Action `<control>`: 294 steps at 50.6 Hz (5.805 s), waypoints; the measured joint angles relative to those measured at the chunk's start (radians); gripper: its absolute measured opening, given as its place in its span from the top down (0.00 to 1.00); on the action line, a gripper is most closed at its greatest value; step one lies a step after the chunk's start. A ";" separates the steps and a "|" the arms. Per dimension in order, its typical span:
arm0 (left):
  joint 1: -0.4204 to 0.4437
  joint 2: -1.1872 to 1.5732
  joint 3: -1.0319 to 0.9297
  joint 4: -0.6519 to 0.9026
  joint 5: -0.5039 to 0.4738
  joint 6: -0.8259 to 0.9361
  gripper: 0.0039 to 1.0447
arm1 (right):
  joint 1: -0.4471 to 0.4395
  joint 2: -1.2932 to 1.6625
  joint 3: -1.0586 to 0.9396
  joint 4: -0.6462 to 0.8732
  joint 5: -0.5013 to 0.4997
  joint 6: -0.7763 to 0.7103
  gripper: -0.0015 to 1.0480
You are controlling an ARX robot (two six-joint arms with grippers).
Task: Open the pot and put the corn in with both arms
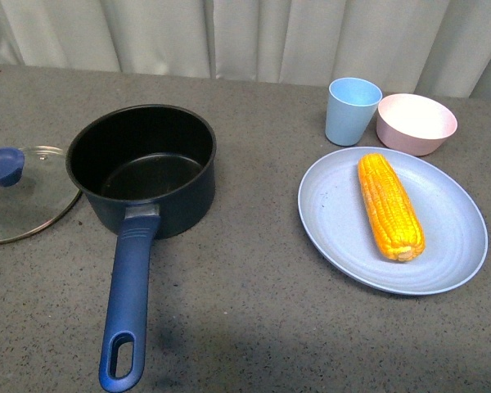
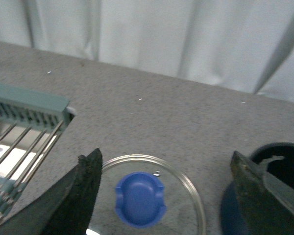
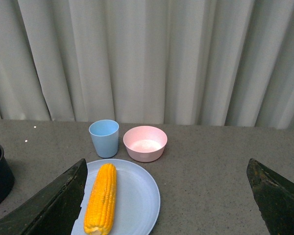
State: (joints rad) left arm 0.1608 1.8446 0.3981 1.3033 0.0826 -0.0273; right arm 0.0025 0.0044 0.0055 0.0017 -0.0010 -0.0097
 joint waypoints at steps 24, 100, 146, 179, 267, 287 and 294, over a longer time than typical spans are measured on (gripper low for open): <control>-0.078 -0.420 -0.288 -0.006 0.001 0.014 0.97 | 0.000 0.000 0.000 -0.001 0.000 0.000 0.09; -0.159 -1.569 -0.378 -1.024 -0.083 0.020 0.97 | 0.000 0.000 0.000 -0.001 0.000 0.000 0.09; -0.159 -1.839 -0.378 -1.301 -0.083 0.020 0.56 | 0.011 0.022 0.016 -0.058 0.068 -0.040 0.09; -0.159 -1.841 -0.378 -1.301 -0.083 0.023 0.06 | 0.071 1.536 0.459 0.351 0.021 0.093 0.09; -0.159 -1.841 -0.378 -1.301 -0.083 0.023 0.06 | 0.209 1.983 0.931 0.059 -0.098 0.237 0.96; -0.159 -1.841 -0.378 -1.301 -0.083 0.023 0.06 | 0.309 1.962 1.120 0.171 -0.515 0.607 0.96; -0.159 -1.841 -0.378 -1.301 -0.083 0.023 0.06 | 0.398 2.032 1.252 0.142 -0.533 0.684 0.97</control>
State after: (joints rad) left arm 0.0013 0.0040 0.0196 0.0021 -0.0002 -0.0048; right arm 0.4004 2.0365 1.2579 0.1440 -0.5343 0.6746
